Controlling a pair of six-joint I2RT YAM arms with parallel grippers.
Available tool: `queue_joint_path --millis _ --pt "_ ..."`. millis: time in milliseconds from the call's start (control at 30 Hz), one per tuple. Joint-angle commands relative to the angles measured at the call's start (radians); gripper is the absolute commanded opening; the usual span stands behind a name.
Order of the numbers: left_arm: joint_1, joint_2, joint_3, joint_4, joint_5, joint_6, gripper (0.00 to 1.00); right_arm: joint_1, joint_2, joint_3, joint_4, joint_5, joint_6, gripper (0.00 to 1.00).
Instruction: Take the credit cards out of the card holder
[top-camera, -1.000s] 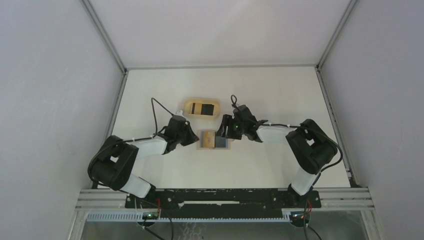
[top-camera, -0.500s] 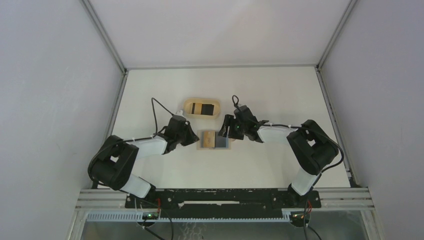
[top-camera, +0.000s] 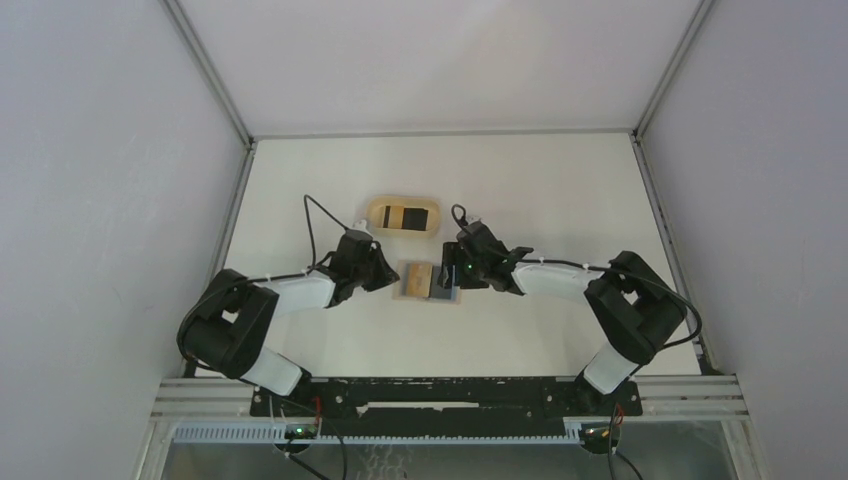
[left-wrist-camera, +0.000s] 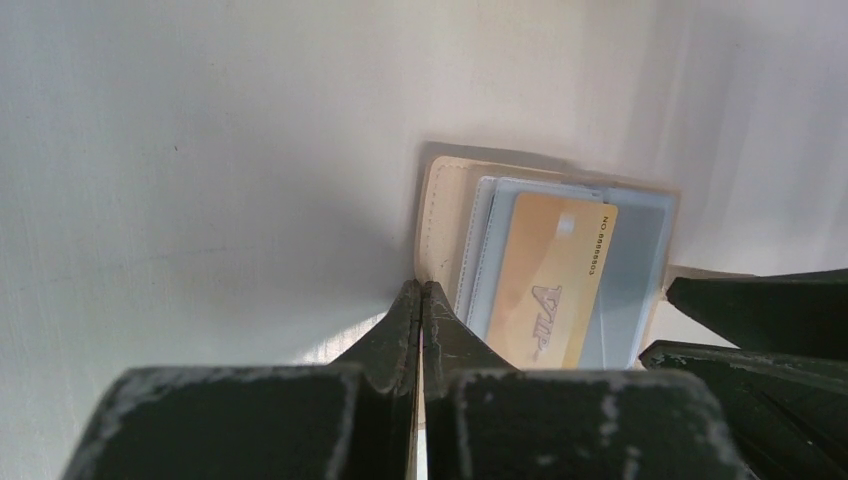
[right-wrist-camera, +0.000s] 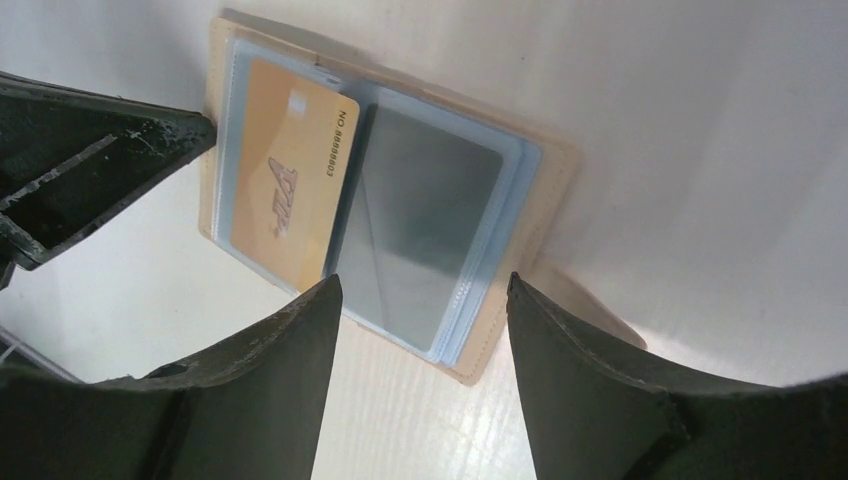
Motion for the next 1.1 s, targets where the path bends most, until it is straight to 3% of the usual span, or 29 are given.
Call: queue_joint_path --millis 0,167,367,1067 --pt "0.0 0.048 -0.016 -0.128 -0.022 0.024 0.0 0.008 -0.08 0.03 -0.05 0.117 -0.043 0.7" --pt "0.0 0.052 -0.018 -0.125 -0.022 0.024 0.0 0.008 -0.125 0.03 -0.041 0.12 -0.051 0.71" --pt "0.0 0.05 -0.024 -0.123 -0.023 0.024 0.0 -0.01 -0.077 0.03 0.05 -0.085 -0.015 0.71" --pt "0.0 0.063 -0.022 -0.12 -0.023 0.023 0.0 -0.018 0.014 0.043 0.043 -0.133 -0.013 0.71"
